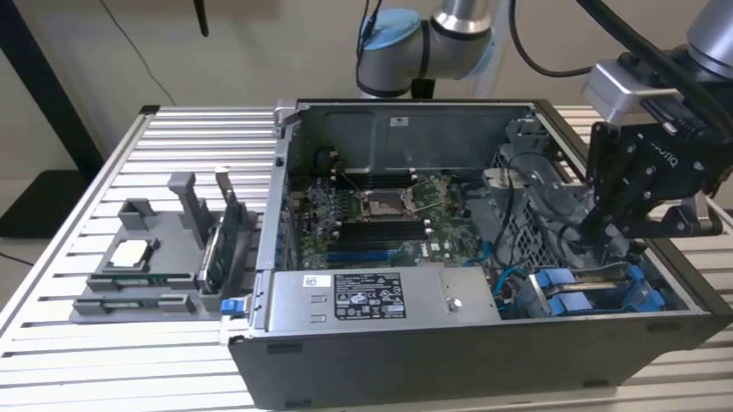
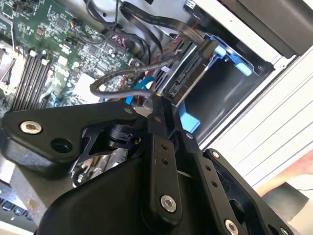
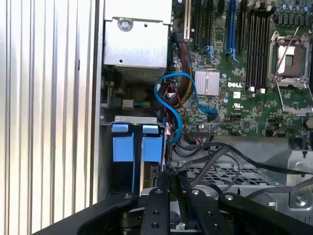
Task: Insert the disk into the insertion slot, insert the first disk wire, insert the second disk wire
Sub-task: 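Insert the first disk wire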
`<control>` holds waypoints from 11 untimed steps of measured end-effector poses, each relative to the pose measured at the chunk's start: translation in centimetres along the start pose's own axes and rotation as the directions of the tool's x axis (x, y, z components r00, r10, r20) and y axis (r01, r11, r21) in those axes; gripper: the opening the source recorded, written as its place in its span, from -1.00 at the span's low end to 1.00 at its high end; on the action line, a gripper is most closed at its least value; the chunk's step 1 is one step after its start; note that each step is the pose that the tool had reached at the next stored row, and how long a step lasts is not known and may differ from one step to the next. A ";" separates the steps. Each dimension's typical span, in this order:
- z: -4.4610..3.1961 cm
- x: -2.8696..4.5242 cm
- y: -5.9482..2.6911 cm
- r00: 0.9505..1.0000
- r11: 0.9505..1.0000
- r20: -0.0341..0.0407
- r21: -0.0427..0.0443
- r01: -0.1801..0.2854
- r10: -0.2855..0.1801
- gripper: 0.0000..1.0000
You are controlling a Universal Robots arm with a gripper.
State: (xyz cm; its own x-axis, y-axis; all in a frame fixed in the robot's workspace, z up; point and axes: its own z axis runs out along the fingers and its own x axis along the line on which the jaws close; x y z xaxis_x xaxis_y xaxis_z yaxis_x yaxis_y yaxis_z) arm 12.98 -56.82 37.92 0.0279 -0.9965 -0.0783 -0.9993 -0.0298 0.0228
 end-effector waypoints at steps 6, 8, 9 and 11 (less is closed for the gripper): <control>0.02 0.82 0.02 1.000 1.000 0.000 -0.001 0.000 0.000 -0.62; 0.01 0.84 0.02 1.000 1.000 0.000 -0.001 0.000 0.000 -0.62; 0.01 0.86 0.02 1.000 1.000 0.000 -0.001 0.000 0.000 -0.62; 0.01 0.91 0.02 1.000 1.000 0.000 -0.002 0.000 0.000 -0.62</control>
State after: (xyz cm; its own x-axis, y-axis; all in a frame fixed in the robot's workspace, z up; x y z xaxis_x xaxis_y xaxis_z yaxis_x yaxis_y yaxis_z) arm 12.99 -57.73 37.84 0.0278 -0.9965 -0.0783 -0.9993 -0.0298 0.0243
